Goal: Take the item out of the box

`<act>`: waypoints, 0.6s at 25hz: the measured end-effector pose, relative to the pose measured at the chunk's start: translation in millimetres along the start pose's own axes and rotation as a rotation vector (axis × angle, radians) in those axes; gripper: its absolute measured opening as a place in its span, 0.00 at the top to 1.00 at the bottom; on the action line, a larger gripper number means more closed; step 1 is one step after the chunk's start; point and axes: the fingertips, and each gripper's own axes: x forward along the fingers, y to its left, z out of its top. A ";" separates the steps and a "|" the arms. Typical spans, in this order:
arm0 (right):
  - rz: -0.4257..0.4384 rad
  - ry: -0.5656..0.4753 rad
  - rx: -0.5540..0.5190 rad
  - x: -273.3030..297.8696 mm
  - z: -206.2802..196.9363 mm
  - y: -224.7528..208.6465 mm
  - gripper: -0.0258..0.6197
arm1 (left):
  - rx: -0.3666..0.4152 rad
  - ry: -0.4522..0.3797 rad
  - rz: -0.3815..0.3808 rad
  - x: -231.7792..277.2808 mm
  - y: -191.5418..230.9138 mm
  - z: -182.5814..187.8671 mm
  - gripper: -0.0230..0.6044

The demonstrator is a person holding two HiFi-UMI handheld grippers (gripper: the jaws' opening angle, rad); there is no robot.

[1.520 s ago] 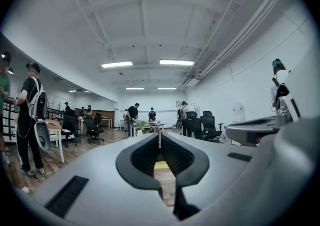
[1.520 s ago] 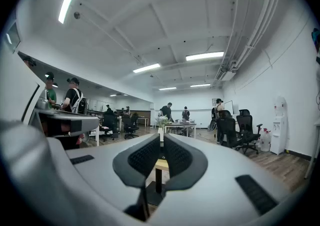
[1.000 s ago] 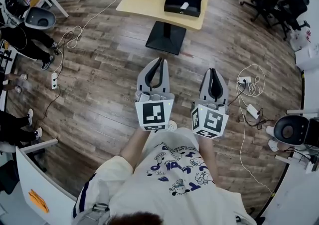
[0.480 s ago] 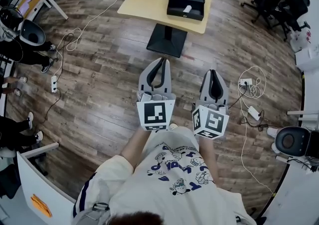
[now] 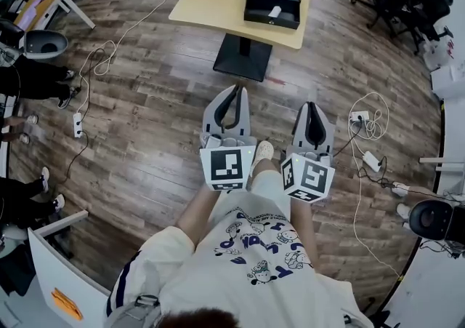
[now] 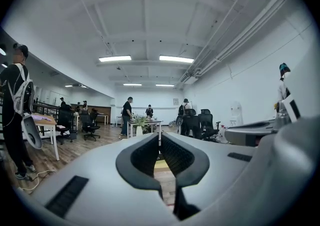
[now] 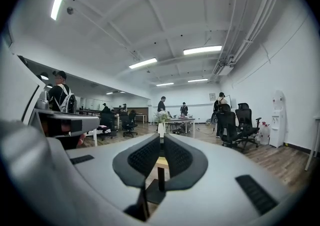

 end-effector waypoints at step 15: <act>0.056 -0.002 0.013 106.8 5.9 -31.4 0.89 | -0.004 0.011 0.057 98.8 10.6 -5.5 0.92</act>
